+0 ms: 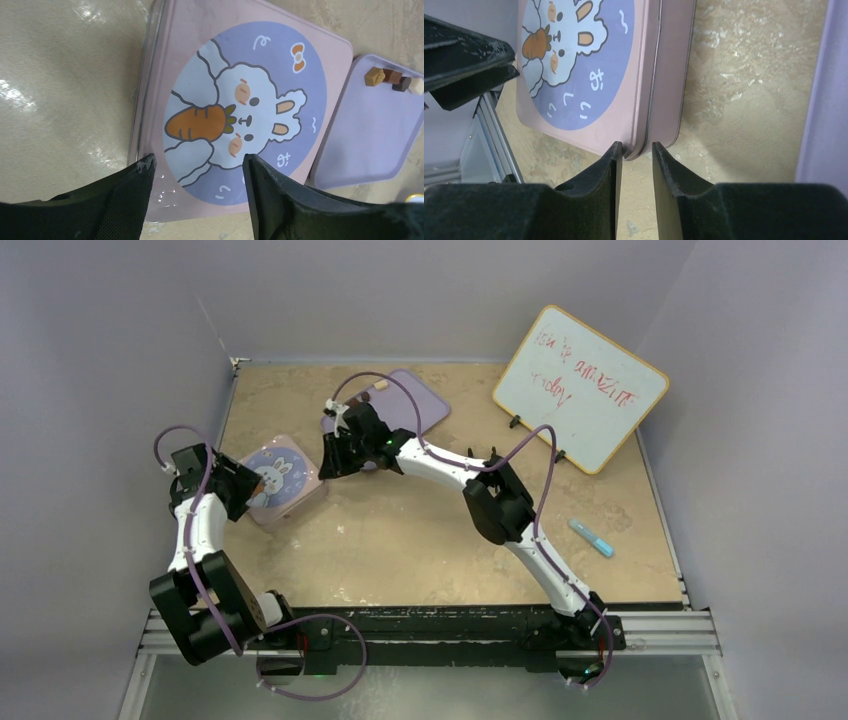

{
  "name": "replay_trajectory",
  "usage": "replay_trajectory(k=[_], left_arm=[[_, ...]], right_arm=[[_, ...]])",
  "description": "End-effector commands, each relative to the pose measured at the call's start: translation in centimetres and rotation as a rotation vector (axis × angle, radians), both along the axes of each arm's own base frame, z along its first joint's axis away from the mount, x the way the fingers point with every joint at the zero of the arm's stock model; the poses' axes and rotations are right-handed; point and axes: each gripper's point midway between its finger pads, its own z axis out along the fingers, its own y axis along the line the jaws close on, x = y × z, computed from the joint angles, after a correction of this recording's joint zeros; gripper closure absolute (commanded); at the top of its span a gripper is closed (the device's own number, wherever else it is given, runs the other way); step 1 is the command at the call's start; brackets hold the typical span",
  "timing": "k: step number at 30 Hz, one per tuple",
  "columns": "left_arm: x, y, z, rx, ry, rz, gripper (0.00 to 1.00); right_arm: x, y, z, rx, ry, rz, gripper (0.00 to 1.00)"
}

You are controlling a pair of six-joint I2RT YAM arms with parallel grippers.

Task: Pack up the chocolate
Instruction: Adjust the packing box at the center of the board.

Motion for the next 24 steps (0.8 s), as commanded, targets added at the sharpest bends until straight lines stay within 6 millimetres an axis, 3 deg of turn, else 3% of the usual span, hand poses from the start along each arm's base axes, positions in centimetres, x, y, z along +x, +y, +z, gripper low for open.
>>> replay_trajectory(k=[1,4,11,14,19,24], left_arm=[[-1.3,1.5,-0.2,0.071,0.07,0.044,0.35],[-1.4,1.7,0.1,0.086,0.064,0.055,0.34],[-1.6,1.7,-2.6,0.056,0.123,0.069,0.38],[-1.5,2.1,-2.6,0.057,0.128,0.085,0.39],[-0.9,2.5,-1.4,0.077,0.113,0.078,0.37],[-0.8,3.0,-2.1,0.075,0.154,0.077,0.37]], right_arm=[[-1.9,-0.7,1.3,-0.01,0.027,0.018,0.71],[-1.8,-1.0,0.9,-0.026,0.033,0.002,0.72],[-1.6,-0.1,-0.9,-0.019,0.036,0.029,0.72],[-1.6,-0.1,-1.7,-0.024,0.046,0.036,0.73],[-1.8,0.1,-0.2,0.009,0.032,0.047,0.76],[-2.5,0.5,1.5,0.063,0.031,0.081,0.75]])
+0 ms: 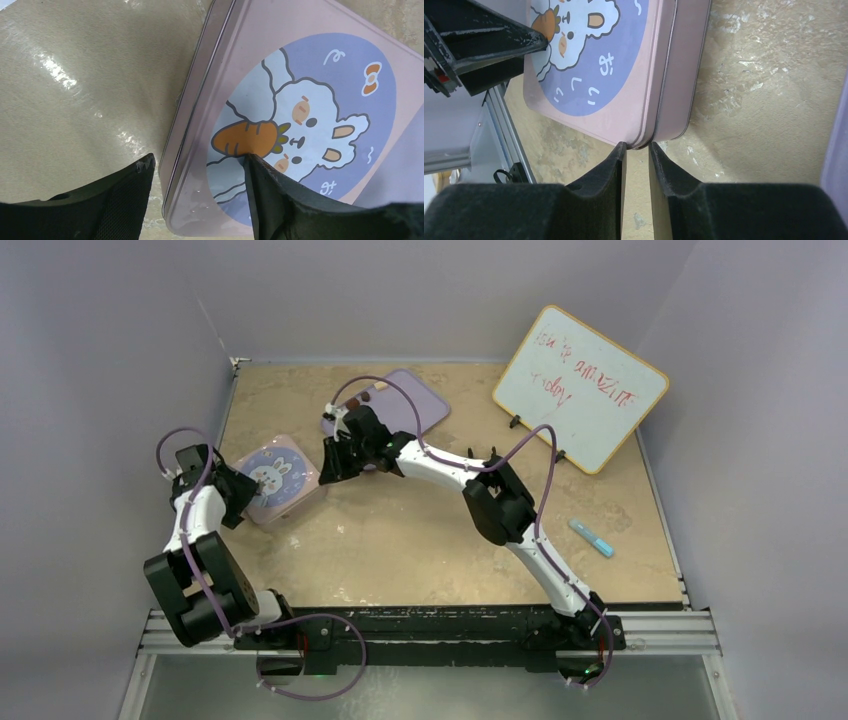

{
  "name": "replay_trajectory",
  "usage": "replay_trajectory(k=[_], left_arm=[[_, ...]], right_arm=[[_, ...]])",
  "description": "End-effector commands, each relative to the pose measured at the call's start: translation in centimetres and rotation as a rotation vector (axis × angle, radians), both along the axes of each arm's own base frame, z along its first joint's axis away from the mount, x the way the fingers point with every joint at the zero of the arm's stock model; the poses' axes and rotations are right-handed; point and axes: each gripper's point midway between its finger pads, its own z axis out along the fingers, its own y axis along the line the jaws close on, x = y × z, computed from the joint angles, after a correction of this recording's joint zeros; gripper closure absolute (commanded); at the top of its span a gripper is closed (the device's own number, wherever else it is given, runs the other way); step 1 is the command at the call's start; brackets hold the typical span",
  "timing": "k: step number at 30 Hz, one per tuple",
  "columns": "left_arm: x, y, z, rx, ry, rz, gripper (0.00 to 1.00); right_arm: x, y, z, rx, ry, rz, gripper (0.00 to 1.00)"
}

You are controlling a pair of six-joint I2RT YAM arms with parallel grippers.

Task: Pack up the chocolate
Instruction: Adjust the packing box at the center of the board.

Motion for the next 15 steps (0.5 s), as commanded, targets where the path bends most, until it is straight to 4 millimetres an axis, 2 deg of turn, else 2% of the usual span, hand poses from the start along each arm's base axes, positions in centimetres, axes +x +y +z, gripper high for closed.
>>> replay_trajectory(k=[1,6,8,10,13,15], left_arm=[[0.9,1.4,0.5,0.03,0.005,0.002,0.38],[1.3,1.9,0.2,0.039,-0.008,0.015,0.44],[1.2,1.9,0.1,0.034,-0.001,0.02,0.45],[0.9,2.1,0.2,0.04,0.014,0.028,0.45],[0.5,3.0,1.8,0.078,0.046,0.06,0.39],[0.5,4.4,4.1,0.149,0.033,0.098,0.37]], right_arm=[[-1.1,0.6,1.6,0.052,-0.002,0.053,0.75],[-1.4,0.6,0.9,0.045,0.013,0.08,0.71],[-1.0,0.6,1.5,0.051,0.007,0.075,0.7],[-0.2,0.6,2.6,0.068,-0.009,0.055,0.64],[0.8,0.8,4.6,0.1,-0.036,0.03,0.61],[1.5,0.6,5.2,0.091,-0.048,0.007,0.56]])
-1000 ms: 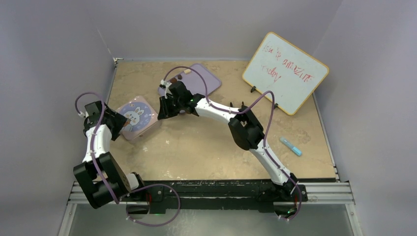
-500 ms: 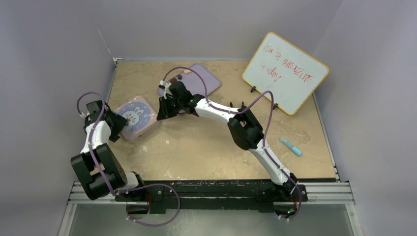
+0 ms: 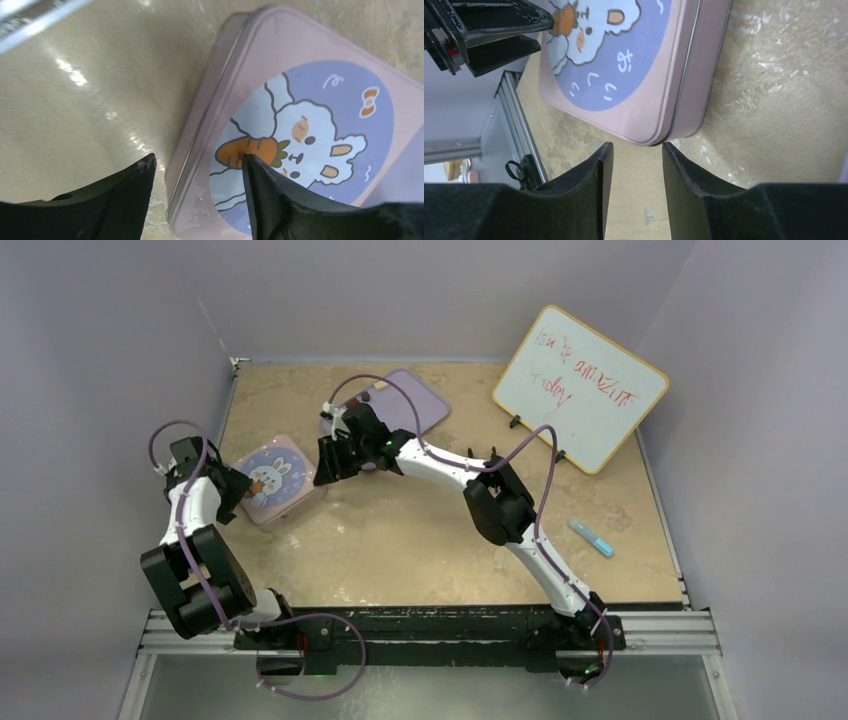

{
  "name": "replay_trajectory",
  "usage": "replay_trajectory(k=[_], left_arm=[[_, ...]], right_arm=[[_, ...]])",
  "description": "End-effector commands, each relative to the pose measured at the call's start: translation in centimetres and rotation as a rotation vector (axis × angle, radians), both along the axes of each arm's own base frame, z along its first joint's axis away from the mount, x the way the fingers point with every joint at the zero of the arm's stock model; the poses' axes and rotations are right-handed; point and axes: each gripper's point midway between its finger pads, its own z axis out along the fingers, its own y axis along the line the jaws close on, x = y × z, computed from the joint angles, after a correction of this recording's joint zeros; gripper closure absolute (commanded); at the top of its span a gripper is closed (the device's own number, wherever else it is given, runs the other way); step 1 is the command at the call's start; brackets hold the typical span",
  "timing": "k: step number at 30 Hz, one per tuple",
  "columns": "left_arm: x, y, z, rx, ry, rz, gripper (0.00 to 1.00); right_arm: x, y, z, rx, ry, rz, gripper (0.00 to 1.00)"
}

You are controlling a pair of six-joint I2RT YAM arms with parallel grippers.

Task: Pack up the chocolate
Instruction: Adjust the packing box at the center of the board.

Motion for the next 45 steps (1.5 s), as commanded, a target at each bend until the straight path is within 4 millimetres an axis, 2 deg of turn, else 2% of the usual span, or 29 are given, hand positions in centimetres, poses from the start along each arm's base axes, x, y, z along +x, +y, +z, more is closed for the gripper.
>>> replay_trajectory(k=[1,4,6,8,10,11,15,20,22,24,33,40,42,45], left_arm=[[0.2,3.8,4.9,0.166,-0.021,0.086,0.37],[1.3,4.1,8.2,0.207,-0.133,0.094,0.37],[2.7,3.6,9.8,0.196,-0.225,0.057,0.4],[4.6,2.3,10.7,0.159,-0.334,-0.028,0.45],[6.1,1.4,10.6,0.122,-0.398,-0.081,0.52],[6.5,1.3,10.3,0.104,-0.4,-0.086,0.54],[7.4,2.1,6.6,0.061,-0.285,-0.092,0.64],[7.1,3.2,1.8,0.052,-0.156,-0.085,0.65],[7.1,3.1,0.5,0.023,-0.132,-0.08,0.65],[7.2,3.0,0.1,-0.002,-0.125,-0.076,0.65],[9.0,1.9,2.8,-0.036,-0.223,-0.143,0.6],[12.8,-1.4,7.3,-0.054,-0.405,-0.302,0.65],[13.8,-2.6,7.5,-0.062,-0.402,-0.348,0.67],[15.1,-3.8,6.9,-0.058,-0.372,-0.4,0.7]], right_arm=[[2.3,0.5,4.8,0.065,-0.072,-0.043,0.55],[3.2,0.2,4.8,0.061,-0.061,-0.071,0.54],[3.7,0.3,4.7,0.057,-0.061,-0.082,0.56],[4.0,0.5,4.5,0.055,-0.069,-0.089,0.58],[4.3,0.7,4.1,0.06,-0.075,-0.087,0.6],[4.3,0.9,4.0,0.067,-0.084,-0.078,0.61],[4.6,1.3,2.7,0.059,-0.082,-0.074,0.63],[4.3,0.9,0.0,0.015,-0.053,-0.074,0.65],[4.1,0.6,-0.9,-0.008,-0.033,-0.076,0.66],[3.9,0.3,-1.3,-0.014,-0.033,-0.078,0.68],[3.3,0.0,-1.2,-0.018,-0.044,-0.07,0.74],[3.0,0.0,-0.6,-0.002,-0.046,-0.063,0.74],[3.0,0.0,-0.2,0.006,-0.052,-0.062,0.74],[3.0,-0.1,0.2,0.013,-0.061,-0.066,0.74]])
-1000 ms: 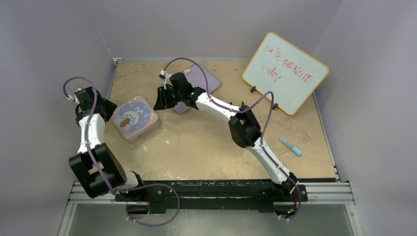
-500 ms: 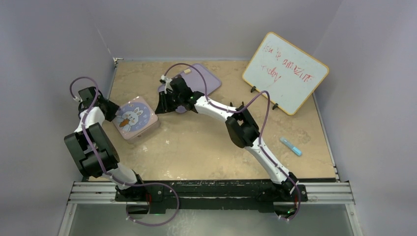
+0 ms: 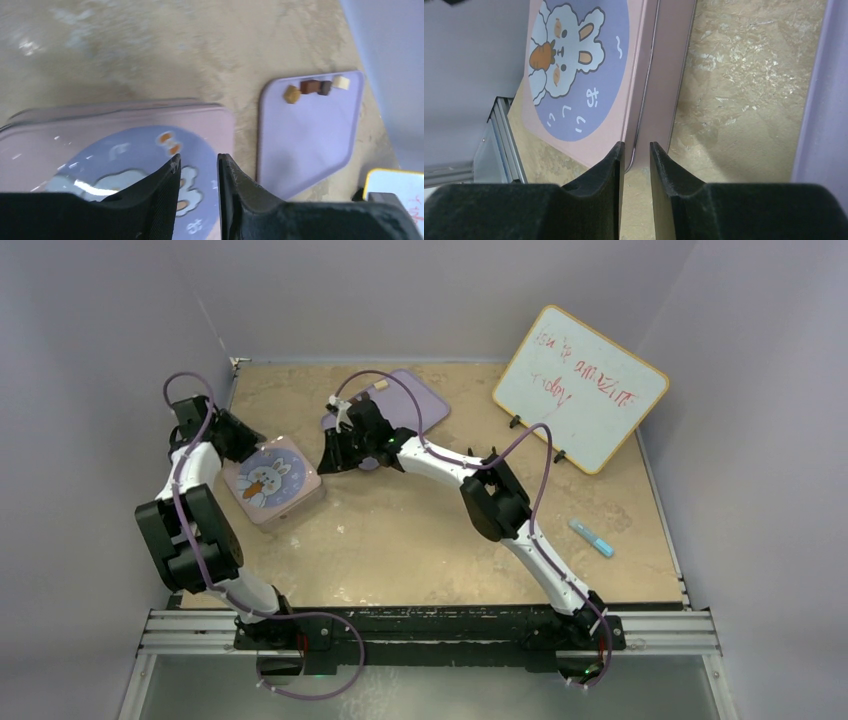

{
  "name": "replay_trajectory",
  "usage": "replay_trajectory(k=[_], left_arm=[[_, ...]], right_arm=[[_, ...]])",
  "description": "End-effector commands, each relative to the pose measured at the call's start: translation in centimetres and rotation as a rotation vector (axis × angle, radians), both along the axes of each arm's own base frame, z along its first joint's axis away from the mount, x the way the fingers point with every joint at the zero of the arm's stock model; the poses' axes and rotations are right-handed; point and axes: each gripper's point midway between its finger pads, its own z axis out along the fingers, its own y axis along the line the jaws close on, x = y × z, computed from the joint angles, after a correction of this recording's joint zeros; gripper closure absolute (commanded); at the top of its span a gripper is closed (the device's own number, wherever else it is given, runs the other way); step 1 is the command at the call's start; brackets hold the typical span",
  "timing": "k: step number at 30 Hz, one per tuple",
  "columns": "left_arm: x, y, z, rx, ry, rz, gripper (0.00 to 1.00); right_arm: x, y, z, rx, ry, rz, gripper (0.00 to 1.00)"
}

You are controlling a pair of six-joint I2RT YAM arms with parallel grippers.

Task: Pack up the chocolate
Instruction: Adjust the packing box at the center of the board.

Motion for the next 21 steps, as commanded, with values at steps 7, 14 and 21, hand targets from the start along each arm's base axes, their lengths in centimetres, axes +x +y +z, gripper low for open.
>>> replay_trajectory(k=[7,14,21], left_arm=[[2.2,-0.5,-5.7,0.095,0.148,-0.085,0.71],[2.0,-1.1,-5.4,0.063,0.172,-0.094,0.71],[-0.2,3.0,2.7,0.312,0.124,0.056,0.68]], right_arm=[[-0.6,-0.8,1.0,-0.026,-0.021,-0.003,0.74],[-0.6,-1.1,1.8,-0.02,-0.036,-0.001,0.74],[-1.2,-1.2,3.5,0.008,-0.041,0.017,0.73]])
